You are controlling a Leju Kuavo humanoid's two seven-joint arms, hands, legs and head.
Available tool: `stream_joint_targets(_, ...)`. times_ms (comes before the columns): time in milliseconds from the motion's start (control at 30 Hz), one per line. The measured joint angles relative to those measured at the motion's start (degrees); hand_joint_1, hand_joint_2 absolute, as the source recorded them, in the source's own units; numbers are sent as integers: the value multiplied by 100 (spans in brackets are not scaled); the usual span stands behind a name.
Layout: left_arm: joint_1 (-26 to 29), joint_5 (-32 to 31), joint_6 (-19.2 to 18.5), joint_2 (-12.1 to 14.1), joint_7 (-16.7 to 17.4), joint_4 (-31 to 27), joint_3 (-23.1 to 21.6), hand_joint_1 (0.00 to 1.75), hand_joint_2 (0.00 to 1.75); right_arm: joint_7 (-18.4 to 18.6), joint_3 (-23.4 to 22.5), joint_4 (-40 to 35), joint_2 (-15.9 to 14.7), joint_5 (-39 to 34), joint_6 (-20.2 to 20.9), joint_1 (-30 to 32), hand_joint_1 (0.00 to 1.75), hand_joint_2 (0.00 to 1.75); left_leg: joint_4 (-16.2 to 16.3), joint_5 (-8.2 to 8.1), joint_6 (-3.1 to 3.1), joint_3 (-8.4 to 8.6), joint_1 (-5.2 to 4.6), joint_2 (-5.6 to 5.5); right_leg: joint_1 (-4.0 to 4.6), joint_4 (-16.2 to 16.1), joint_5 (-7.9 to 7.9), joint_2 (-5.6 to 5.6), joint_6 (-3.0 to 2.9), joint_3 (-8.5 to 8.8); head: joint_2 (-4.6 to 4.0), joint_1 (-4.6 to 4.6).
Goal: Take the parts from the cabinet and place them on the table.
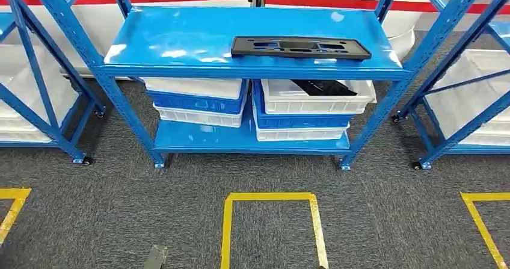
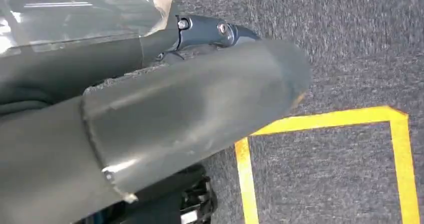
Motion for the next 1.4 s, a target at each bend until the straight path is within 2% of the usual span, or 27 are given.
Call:
stream_joint_targets(33,-1,0,0,0,0,0,-6,0,0,0,0,0,-2,2,-2,18,0,0,1,-12,-22,15,22,-16,-24,-220,171,-1,78,50,0,-6)
stream_joint_targets(67,-1,0,0,-2,0,0,-17,0,0,0,0,0,-2,11,-4,21,0,0,12,-30,-56,34,50,-35,-58,-641,412,-1,170,209,0,0)
stream_joint_targets(100,-1,0,0,-4,0,0,-28,0,0,0,0,0,-4,13,-4,19,0,0,33,-53,-102,55,86,-45,-101,-1213,688,-1,262,454,0,-2)
stream_joint_targets(133,-4,0,0,4,0,0,-31,0,0,0,0,0,2,20,-4,20,0,0,65,-86,-171,48,63,-59,-154,-1654,863,-5,333,627,0,11)
stream_joint_targets(167,-5,0,0,22,7,0,-33,0,0,0,0,7,42,20,-4,18,0,0,99,-121,-238,47,36,-71,-66,-1623,869,10,271,591,0,83)
stream_joint_targets(200,-6,0,0,13,7,0,-37,0,0,0,-2,7,22,20,-4,18,0,0,81,-110,-279,52,15,-73,-71,-1590,871,6,112,611,0,44)
stream_joint_targets(300,-5,0,0,17,7,0,-39,0,0,0,-2,7,26,20,-4,27,0,0,59,-96,-328,48,88,-76,-68,-1575,893,9,-54,597,0,20)
stream_joint_targets(333,-7,0,0,20,7,0,-39,0,0,0,-2,7,30,22,-4,28,0,0,127,-160,-341,40,110,-24,-71,-1586,904,6,-119,607,0,19)
stream_joint_targets(367,-13,0,0,22,7,0,-39,0,0,0,-2,7,31,26,-4,22,0,0,414,-353,-329,-94,98,32,-46,-1586,893,3,-152,610,0,9)
stream_joint_targets(433,-12,0,0,20,15,0,-42,0,0,0,-2,7,24,28,24,23,0,0,1395,-817,-318,-574,76,34,15,-1585,880,-22,-238,608,0,-7)
stream_joint_targets(467,-6,0,0,17,20,0,-46,0,0,0,-4,7,24,28,33,28,0,0,1828,-950,-300,-800,73,34,54,-1584,873,-30,-250,609,0,-4)
stream_joint_targets(500,-3,0,0,18,24,0,-46,0,0,0,-4,7,24,26,35,31,0,0,1999,-927,-262,-908,56,34,92,-1584,867,-31,-259,616,0,-2)
stream_joint_targets(533,-2,0,0,17,24,0,-46,0,0,0,-4,7,24,28,37,30,0,0,1850,-763,-206,-858,28,34,121,-1584,861,-30,-269,630,0,-4)
stream_joint_targets(567,-4,0,0,17,24,0,-48,0,175,0,-4,7,24,28,37,26,0,0,1435,-495,-129,-665,-17,34,152,-1585,852,-29,-282,653,0,-9)
stream_joint_targets(600,-6,0,0,18,24,0,-48,0,175,0,-4,7,24,28,37,23,0,0,1029,-285,-57,-467,-50,34,179,-1585,846,-29,-291,673,0,-2)
stream_joint_targets(633,-10,0,0,20,24,0,-48,0,175,0,-4,7,26,28,37,22,0,0,544,-72,64,-224,-109,44,191,-1586,834,-28,-307,695,0,-4)
stream_joint_targets(667,-24,-2,7,70,24,0,-48,0,175,0,-4,7,64,31,50,25,0,0,332,-144,174,-102,-165,121,226,-1583,825,-39,-308,691,0,40)
stream_joint_targets(700,-31,-13,18,44,17,0,-50,0,175,0,-7,7,35,37,52,23,0,0,255,-127,134,-102,-181,148,229,-1577,822,-42,-304,668,0,28)
stream_joint_targets(733,-35,-22,37,44,15,0,-50,0,175,0,-7,7,46,44,52,13,0,0,218,-85,64,-101,-181,131,237,-1556,808,-55,-305,640,0,17)
stream_joint_targets(767,-35,-26,55,15,20,0,-50,0,175,0,-7,7,20,55,42,22,0,0,207,-99,-133,-98,-184,125,249,-1559,804,-67,-310,627,0,33)
stream_joint_targets(833,-37,-26,74,28,22,0,-50,0,175,0,-7,7,46,83,24,21,0,0,208,-89,-98,-99,-204,109,228,-1561,806,-77,-305,631,0,26)
stream_joint_targets(1267,-42,-26,160,7,101,0,-50,0,175,160,-7,7,44,284,35,18,0,0,210,-93,-64,-100,-225,107,208,-1590,816,-78,-290,642,0,28)
stream_joint_targets(1300,-42,-26,160,6,101,0,-50,0,175,164,-7,7,44,284,44,18,0,175,211,-93,-63,-100,-224,107,208,-1590,816,-77,-290,642,0,28)
stream_joint_targets(1400,-42,-26,157,7,103,0,-50,0,175,164,-7,7,46,299,52,21,0,175,210,-93,-63,-100,-222,107,209,-1590,816,-77,-290,643,0,26)
